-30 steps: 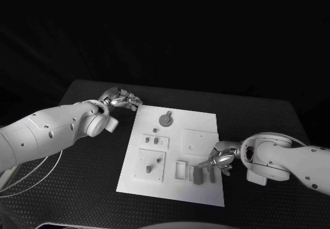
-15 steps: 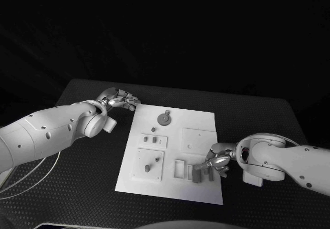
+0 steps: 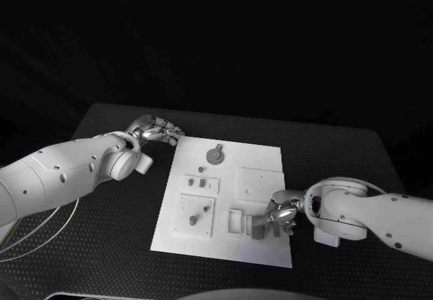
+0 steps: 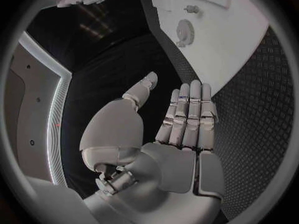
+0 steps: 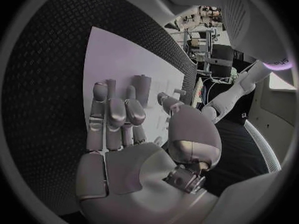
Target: Assemble the parts on the task board
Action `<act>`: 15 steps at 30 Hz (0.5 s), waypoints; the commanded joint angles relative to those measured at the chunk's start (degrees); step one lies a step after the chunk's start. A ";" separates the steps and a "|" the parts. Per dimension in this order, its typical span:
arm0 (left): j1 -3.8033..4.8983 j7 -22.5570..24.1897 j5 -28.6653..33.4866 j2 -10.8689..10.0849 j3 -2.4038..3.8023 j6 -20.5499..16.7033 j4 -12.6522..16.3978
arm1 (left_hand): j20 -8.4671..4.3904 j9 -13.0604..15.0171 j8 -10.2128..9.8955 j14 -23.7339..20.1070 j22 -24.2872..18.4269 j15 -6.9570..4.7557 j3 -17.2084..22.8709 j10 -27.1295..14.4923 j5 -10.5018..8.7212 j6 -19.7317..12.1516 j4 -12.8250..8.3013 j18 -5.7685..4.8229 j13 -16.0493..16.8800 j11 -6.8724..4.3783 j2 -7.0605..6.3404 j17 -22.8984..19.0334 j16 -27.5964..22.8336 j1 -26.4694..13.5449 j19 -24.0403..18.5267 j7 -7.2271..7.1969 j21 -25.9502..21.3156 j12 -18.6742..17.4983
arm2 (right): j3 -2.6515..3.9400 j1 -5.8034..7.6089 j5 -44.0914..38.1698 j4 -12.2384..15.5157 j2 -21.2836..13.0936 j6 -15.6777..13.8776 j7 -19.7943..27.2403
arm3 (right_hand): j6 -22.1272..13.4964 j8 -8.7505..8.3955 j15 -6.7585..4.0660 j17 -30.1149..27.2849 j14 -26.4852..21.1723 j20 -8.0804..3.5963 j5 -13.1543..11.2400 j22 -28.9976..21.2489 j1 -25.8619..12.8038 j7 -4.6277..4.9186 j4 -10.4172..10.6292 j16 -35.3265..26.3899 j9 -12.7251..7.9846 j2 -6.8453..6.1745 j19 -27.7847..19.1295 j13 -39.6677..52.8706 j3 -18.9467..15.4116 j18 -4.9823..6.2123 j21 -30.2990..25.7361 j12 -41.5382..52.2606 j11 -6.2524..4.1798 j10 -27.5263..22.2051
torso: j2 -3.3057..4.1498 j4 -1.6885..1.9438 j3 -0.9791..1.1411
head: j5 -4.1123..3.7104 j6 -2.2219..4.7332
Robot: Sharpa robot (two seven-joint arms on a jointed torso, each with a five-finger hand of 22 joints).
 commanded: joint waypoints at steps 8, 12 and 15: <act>-0.01 0.60 0.38 -0.08 0.01 0.66 0.20 | -0.09 -0.07 0.31 -0.15 -0.07 0.12 -0.50 0.25 -0.12 -0.12 -0.07 0.12 0.07 -0.04 -0.20 0.13 -0.42 -0.67 -0.39 -0.30 -0.13 0.25 | -0.18 -1.15 -6.05 -1.53 1.92 -1.64 -0.34 | 0.17 -0.35 -0.06 -0.33 -0.32 -0.08 0.12 1.42 0.21 0.19 0.10 0.37 0.03 -0.26 -0.61 -0.33 -0.34 1.19 0.35 -0.55 0.24 -0.18 | 0.02 0.00 -0.01 | 0.15 -0.25; -0.01 0.57 0.38 -0.08 0.01 0.77 0.24 | -0.09 -0.07 0.32 -0.15 -0.07 0.12 -0.52 0.24 -0.12 -0.12 -0.07 0.12 0.07 -0.04 -0.21 0.15 -0.43 -0.70 -0.40 -0.31 -0.13 0.26 | -0.23 -1.65 -6.83 -2.06 2.57 -1.68 -0.47 | 0.18 -0.39 -0.05 -0.40 -0.35 -0.08 0.12 1.41 0.24 0.20 0.12 0.42 0.04 -0.24 -0.64 -0.47 -0.31 1.19 0.41 -0.67 0.24 -0.25 | 0.02 0.05 0.00 | 0.20 -0.32; -0.01 0.54 0.38 -0.10 0.00 0.79 0.21 | -0.09 -0.07 0.33 -0.14 -0.07 0.12 -0.53 0.24 -0.12 -0.11 -0.07 0.12 0.08 -0.04 -0.19 0.17 -0.44 -0.73 -0.40 -0.31 -0.13 0.26 | -0.24 -1.98 -7.22 -2.05 2.92 -1.45 -0.21 | 0.19 -0.42 -0.05 -0.48 -0.38 -0.09 0.12 1.41 0.30 0.20 0.12 0.46 0.04 -0.13 -0.67 -0.70 -0.26 1.19 0.46 -0.88 0.25 -0.38 | 0.02 0.04 -0.01 | 0.10 -0.41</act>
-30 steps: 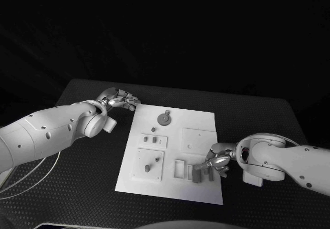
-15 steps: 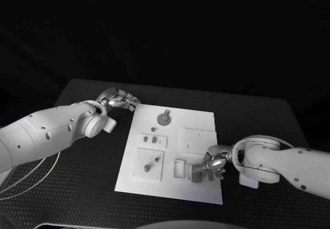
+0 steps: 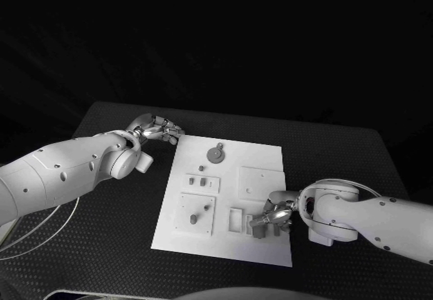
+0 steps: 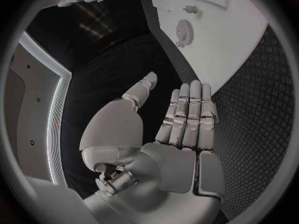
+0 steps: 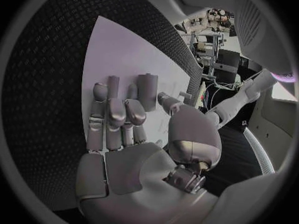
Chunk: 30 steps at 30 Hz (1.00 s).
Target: Assemble the parts on the task board
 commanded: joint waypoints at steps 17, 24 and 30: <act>0.00 0.38 0.36 0.02 0.00 0.83 0.11 | -0.09 -0.08 0.34 -0.15 -0.09 0.12 -0.39 0.22 -0.12 -0.10 0.08 0.14 0.09 -0.05 0.08 0.11 -0.26 -0.54 -0.41 -0.32 -0.12 0.28 | -0.29 -0.68 2.87 -0.11 0.17 -1.96 0.32 | 1.41 -1.09 -0.16 -2.89 -1.51 0.58 0.14 1.22 2.95 0.18 -11.47 2.15 0.41 9.06 -1.93 -1.73 -3.03 1.19 1.72 -1.49 -0.34 -0.92 | -0.03 -0.12 -0.05 | 0.14 -0.12; 0.00 0.33 0.36 0.00 -0.02 0.87 0.05 | -0.08 -0.08 0.34 -0.15 -0.10 0.12 -0.40 0.21 -0.11 -0.10 0.08 0.14 0.10 -0.04 0.10 0.14 -0.28 -0.56 -0.42 -0.32 -0.12 0.28 | -0.18 0.10 7.07 1.98 -1.09 -2.44 0.89 | 2.47 -1.82 -0.24 -4.86 -2.01 0.75 0.12 1.06 -1.74 0.03 -16.93 3.21 0.44 11.31 -1.76 -2.85 -1.87 1.19 1.75 -2.44 -0.52 -1.15 | -0.07 -0.05 -0.06 | 0.10 -0.10; -0.01 0.28 0.36 0.08 -0.04 0.94 0.01 | -0.08 -0.09 0.35 -0.15 -0.10 0.12 -0.40 0.20 -0.11 -0.10 0.07 0.14 0.10 -0.04 0.11 0.17 -0.30 -0.57 -0.43 -0.32 -0.12 0.28 | 0.15 1.37 8.29 2.52 -1.49 -3.51 0.97 | 2.87 -2.08 -0.29 -5.63 -2.15 0.75 0.11 1.09 -3.25 -0.02 -18.42 3.77 0.52 11.78 -1.59 -2.82 -0.54 1.19 1.82 -2.32 -0.56 -0.93 | -0.09 0.00 -0.11 | 0.15 0.03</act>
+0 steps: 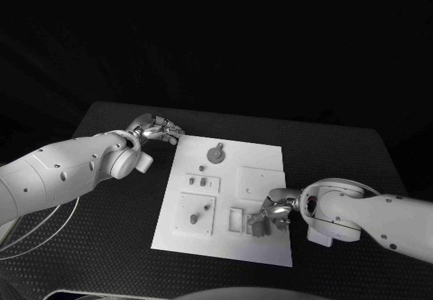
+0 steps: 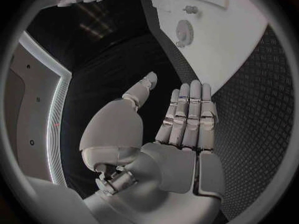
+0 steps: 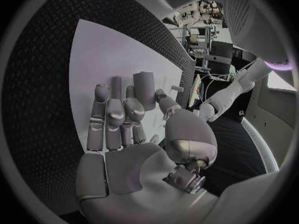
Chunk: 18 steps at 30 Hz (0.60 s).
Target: Assemble the parts on the task board
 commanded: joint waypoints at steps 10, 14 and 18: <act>-0.01 0.30 0.33 0.09 -0.01 0.82 0.07 | -0.08 -0.10 0.36 -0.16 -0.07 0.13 -0.41 0.19 -0.11 -0.10 0.06 0.14 0.07 -0.04 0.13 0.10 -0.33 -0.59 -0.43 -0.33 -0.11 0.29 | 0.93 1.23 5.97 0.83 -0.04 -3.42 0.56 | 0.91 -0.10 -0.23 -0.68 -0.46 0.13 0.10 1.11 -1.68 0.29 -2.83 0.77 0.25 0.16 0.22 -0.06 2.49 0.33 0.36 -0.06 -0.15 0.19 | -0.01 -0.02 -0.02 | 0.21 0.30; -0.01 0.23 0.33 0.13 -0.01 0.87 0.08 | -0.07 -0.10 0.36 -0.17 -0.07 0.14 -0.42 0.18 -0.11 -0.10 0.05 0.14 0.07 -0.04 0.13 0.12 -0.35 -0.60 -0.44 -0.33 -0.11 0.29 | 1.00 1.49 7.38 0.10 0.88 -2.91 -0.34 | 0.94 -0.16 -0.25 -0.84 -0.48 0.10 0.11 1.12 -1.88 0.28 -3.20 0.91 0.27 0.03 0.27 -0.18 2.74 0.33 0.40 -0.15 -0.16 0.15 | 0.00 -0.02 -0.03 | 0.22 0.30; 0.00 0.13 0.32 0.13 -0.01 0.92 0.12 | -0.07 -0.11 0.36 -0.17 -0.08 0.14 -0.43 0.17 -0.11 -0.10 0.04 0.14 0.07 -0.04 0.12 0.14 -0.37 -0.62 -0.45 -0.33 -0.11 0.29 | 0.97 1.65 8.40 -1.01 2.17 -2.42 -1.14 | 0.94 -0.21 -0.25 -0.93 -0.52 0.11 0.10 1.12 -2.09 0.29 -3.34 0.97 0.29 -0.03 0.28 -0.26 2.84 0.33 0.41 -0.22 -0.15 0.12 | -0.02 0.01 -0.09 | 0.14 0.27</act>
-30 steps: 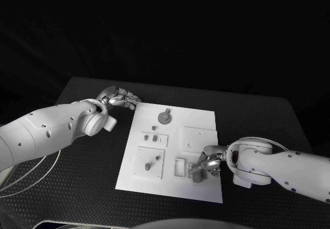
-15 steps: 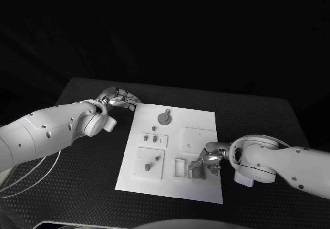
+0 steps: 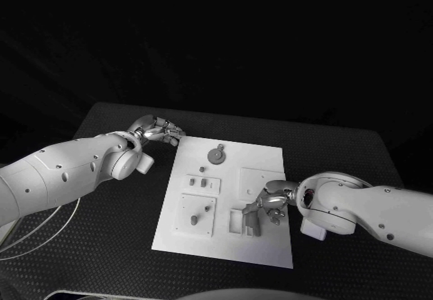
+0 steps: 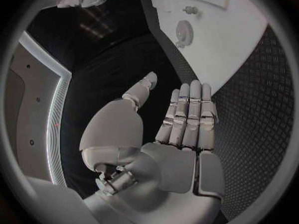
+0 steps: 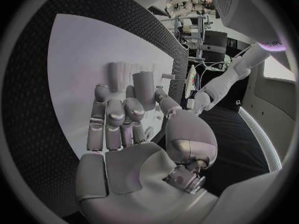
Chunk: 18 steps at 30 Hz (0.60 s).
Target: Assemble the parts on the task board
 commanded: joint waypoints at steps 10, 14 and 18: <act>0.01 0.11 0.29 0.11 0.02 0.97 0.15 | -0.04 -0.08 0.37 -0.22 -0.11 0.17 -0.55 0.11 -0.19 -0.13 0.06 0.13 0.09 -0.02 0.08 0.19 -0.47 -0.80 -0.51 -0.32 -0.12 0.30 | -0.58 0.05 4.63 -1.99 3.25 0.38 -2.06 | 0.85 0.02 -0.30 -0.31 -0.32 0.13 0.11 1.13 -1.10 0.44 -0.74 0.52 0.11 -0.03 0.29 -0.01 0.34 0.33 0.24 -0.18 -0.14 0.16 | 0.05 -0.04 0.03 | 0.16 -0.22; 0.01 0.06 0.29 0.10 0.02 1.05 0.16 | -0.04 -0.09 0.37 -0.23 -0.12 0.17 -0.57 0.10 -0.22 -0.13 0.05 0.14 0.09 -0.01 0.07 0.21 -0.49 -0.82 -0.53 -0.32 -0.12 0.30 | -0.82 0.05 4.88 -2.21 3.59 0.92 -2.45 | 0.88 -0.03 -0.30 -0.43 -0.36 0.13 0.11 1.14 -1.49 0.44 -0.73 0.65 0.13 0.02 0.32 -0.06 0.50 0.33 0.28 -0.21 -0.14 0.15 | 0.00 0.00 -0.02 | 0.27 -0.41; 0.01 0.07 0.29 0.03 0.02 1.20 0.17 | -0.01 -0.11 0.38 -0.24 -0.14 0.18 -0.72 0.05 -0.47 -0.15 0.08 0.14 0.10 0.00 0.07 0.32 -0.57 -1.05 -0.56 -0.31 -0.11 0.31 | -1.09 0.05 4.57 -2.91 3.88 0.81 -2.35 | 0.92 -0.09 -0.30 -0.55 -0.41 0.11 0.12 1.15 -1.74 0.43 -0.79 0.80 0.17 0.17 0.33 0.04 0.76 0.33 0.31 -0.10 -0.15 0.23 | 0.04 -0.02 0.06 | 0.22 -0.32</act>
